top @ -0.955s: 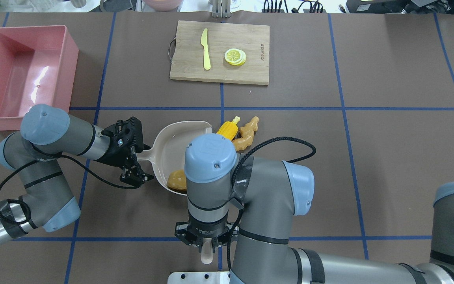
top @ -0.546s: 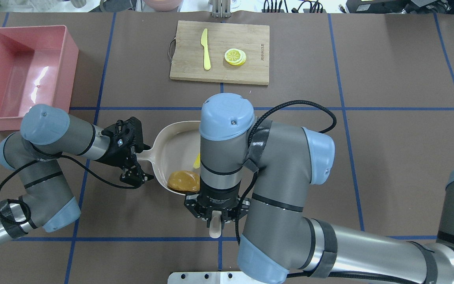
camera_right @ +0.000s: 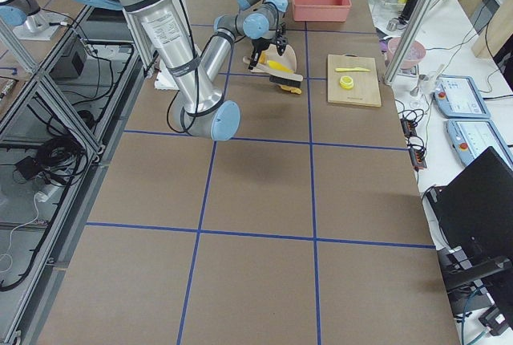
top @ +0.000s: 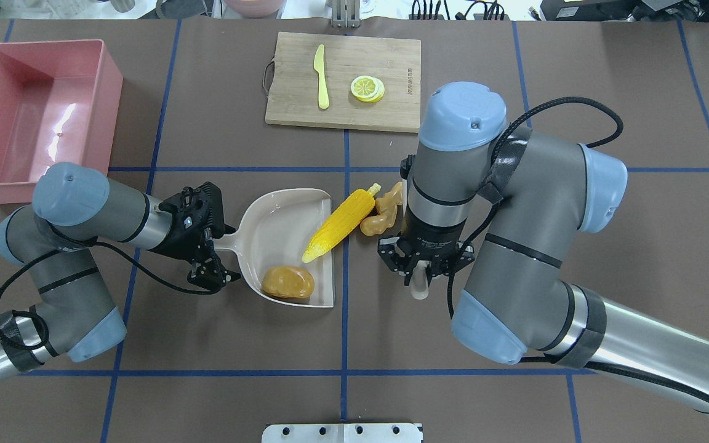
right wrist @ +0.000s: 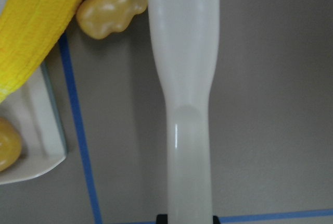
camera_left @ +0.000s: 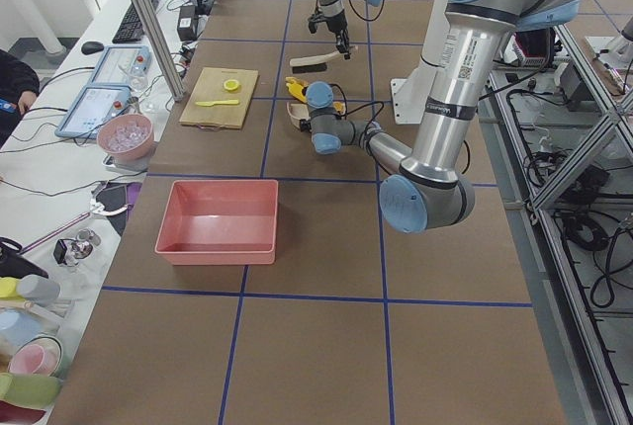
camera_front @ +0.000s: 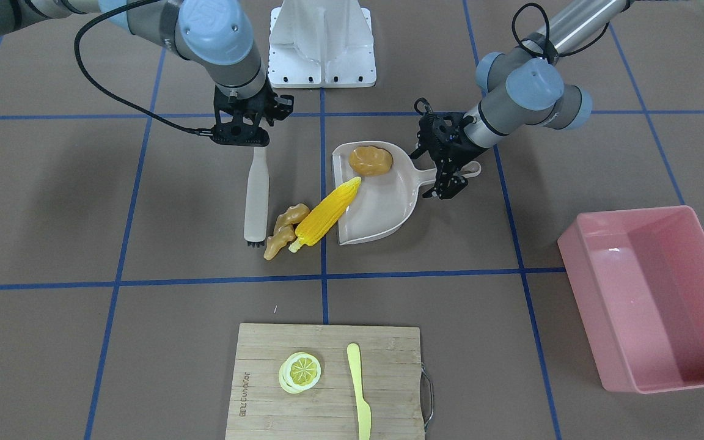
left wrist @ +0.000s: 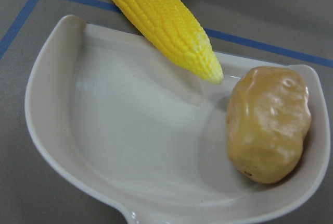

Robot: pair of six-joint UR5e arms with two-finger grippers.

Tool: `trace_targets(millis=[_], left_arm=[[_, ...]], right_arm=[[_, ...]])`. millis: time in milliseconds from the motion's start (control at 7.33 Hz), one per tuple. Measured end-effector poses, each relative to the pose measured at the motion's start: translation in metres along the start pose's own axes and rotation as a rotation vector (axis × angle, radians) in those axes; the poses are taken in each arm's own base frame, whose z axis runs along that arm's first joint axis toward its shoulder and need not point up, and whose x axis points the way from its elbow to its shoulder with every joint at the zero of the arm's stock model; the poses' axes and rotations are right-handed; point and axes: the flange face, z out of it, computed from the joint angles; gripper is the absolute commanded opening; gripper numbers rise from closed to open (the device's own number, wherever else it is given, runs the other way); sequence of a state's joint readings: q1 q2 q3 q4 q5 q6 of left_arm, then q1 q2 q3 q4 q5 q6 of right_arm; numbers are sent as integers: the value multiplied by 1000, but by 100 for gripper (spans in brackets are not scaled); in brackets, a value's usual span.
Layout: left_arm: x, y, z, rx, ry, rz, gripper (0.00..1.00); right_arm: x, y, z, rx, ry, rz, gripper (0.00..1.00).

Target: Sweep and dump trash into bin

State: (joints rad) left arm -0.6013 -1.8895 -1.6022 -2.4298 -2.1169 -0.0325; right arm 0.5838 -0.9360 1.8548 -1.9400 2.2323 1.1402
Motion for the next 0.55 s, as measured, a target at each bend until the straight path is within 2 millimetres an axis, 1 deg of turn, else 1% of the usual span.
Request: trace_targets(millis=[136, 273, 546], left_arm=[[0, 0, 0, -1, 0, -1, 97], [0, 0, 0, 0, 1, -1, 97], [1, 0, 1, 0, 1, 0, 97]], right_arm=[[10, -11, 9, 10, 25, -17, 0], [10, -18, 18, 12, 39, -23, 0], [-5, -30, 34, 23, 20, -22, 0]])
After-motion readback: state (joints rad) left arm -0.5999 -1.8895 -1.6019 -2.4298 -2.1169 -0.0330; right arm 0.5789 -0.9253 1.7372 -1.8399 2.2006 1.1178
